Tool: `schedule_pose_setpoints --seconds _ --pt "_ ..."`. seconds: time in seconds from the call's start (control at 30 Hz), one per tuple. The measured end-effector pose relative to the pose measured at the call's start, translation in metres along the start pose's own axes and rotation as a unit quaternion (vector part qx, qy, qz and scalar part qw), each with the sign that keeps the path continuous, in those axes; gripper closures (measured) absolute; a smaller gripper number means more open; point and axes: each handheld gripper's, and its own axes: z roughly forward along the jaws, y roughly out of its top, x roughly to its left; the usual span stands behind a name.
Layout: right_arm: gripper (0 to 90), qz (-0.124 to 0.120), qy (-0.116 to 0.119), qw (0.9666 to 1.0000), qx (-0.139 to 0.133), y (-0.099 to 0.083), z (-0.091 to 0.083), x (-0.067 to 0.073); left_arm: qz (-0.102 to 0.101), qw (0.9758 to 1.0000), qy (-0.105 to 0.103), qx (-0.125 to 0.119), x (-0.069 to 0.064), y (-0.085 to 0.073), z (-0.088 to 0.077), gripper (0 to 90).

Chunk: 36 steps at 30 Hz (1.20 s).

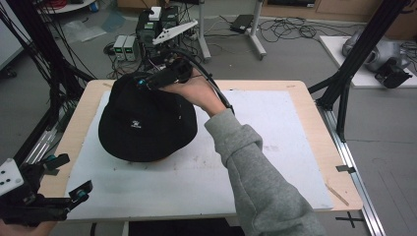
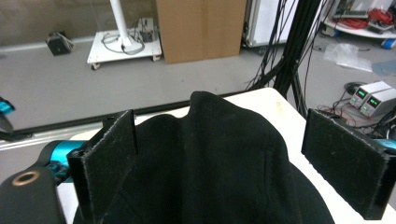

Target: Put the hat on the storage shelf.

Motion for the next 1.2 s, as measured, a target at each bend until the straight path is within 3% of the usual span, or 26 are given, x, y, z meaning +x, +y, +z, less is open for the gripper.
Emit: schedule_pose_setpoints --seconds 0.5,0.77,0.83,0.97,1.2 --pt "9.9 0.019 -0.026 0.9994 -0.008 -0.028 -0.035 -0.011 -0.002 1.0000 -0.010 0.000 0.005 0.002 0.010 1.7" --pt "9.9 0.025 -0.043 0.9983 -0.031 -0.047 -0.071 -0.013 -0.001 0.9999 -0.014 0.000 0.004 0.003 0.016 1.7" --pt "9.9 0.034 -0.055 0.9976 -0.026 -0.051 -0.078 -0.015 -0.001 0.9999 -0.015 0.003 0.004 0.003 0.018 1.7" --pt "9.9 0.034 -0.066 0.9960 -0.051 -0.061 -0.094 -0.016 0.001 0.9998 -0.018 0.005 0.005 0.003 0.021 1.7" --pt "9.9 0.047 -0.095 0.9924 -0.062 -0.081 -0.118 -0.017 0.001 0.9997 -0.023 0.004 0.007 0.005 0.024 1.7"
